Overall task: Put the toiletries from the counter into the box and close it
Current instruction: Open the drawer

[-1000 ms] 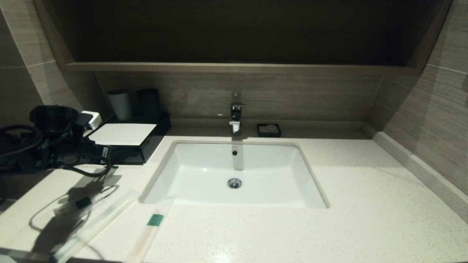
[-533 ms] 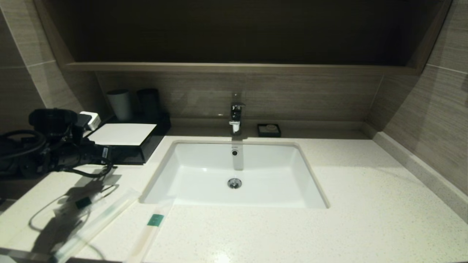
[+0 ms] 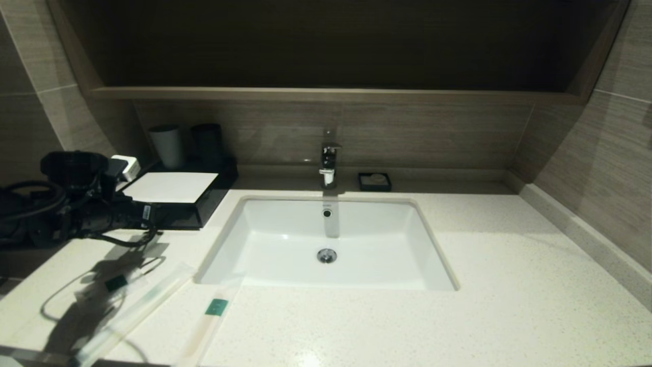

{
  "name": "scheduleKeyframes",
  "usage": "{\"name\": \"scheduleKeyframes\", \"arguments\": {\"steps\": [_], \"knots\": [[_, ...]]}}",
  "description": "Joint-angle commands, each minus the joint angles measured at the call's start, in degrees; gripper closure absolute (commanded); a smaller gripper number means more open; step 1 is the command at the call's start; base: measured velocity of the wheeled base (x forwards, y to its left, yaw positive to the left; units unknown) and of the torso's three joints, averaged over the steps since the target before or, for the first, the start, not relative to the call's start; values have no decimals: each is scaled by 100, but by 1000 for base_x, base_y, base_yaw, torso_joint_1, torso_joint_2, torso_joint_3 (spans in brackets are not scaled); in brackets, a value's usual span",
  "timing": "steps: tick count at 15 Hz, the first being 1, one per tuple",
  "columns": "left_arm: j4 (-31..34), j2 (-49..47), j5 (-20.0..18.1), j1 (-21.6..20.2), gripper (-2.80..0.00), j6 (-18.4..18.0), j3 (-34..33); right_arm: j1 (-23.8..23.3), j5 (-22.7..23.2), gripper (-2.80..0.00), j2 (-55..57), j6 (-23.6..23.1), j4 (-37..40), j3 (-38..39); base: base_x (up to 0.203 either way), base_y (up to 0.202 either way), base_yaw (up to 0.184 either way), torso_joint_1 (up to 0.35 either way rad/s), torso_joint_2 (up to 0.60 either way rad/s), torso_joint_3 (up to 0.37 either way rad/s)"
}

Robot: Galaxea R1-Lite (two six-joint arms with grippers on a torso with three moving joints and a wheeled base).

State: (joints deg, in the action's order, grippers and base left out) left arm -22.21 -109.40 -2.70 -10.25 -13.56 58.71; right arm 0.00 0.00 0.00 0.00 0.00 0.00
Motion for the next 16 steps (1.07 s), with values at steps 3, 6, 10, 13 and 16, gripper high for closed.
{"name": "scheduleKeyframes", "arguments": {"steps": [3, 6, 10, 13, 16], "knots": [[-11, -82, -3, -3, 0, -7, 36, 0, 0, 0, 0, 0, 0, 0, 0, 0, 0, 0, 0, 0], [-11, -134, -3, -3, 0, -7, 44, 0, 0, 0, 0, 0, 0, 0, 0, 0, 0, 0, 0, 0], [-20, -205, -3, -3, 0, -5, 142, 0, 0, 0, 0, 0, 0, 0, 0, 0, 0, 0, 0, 0], [-20, -249, -3, -3, 0, 2, 185, 0, 0, 0, 0, 0, 0, 0, 0, 0, 0, 0, 0, 0], [-20, -281, -3, 0, 0, 2, 261, 0, 0, 0, 0, 0, 0, 0, 0, 0, 0, 0, 0, 0]]}}
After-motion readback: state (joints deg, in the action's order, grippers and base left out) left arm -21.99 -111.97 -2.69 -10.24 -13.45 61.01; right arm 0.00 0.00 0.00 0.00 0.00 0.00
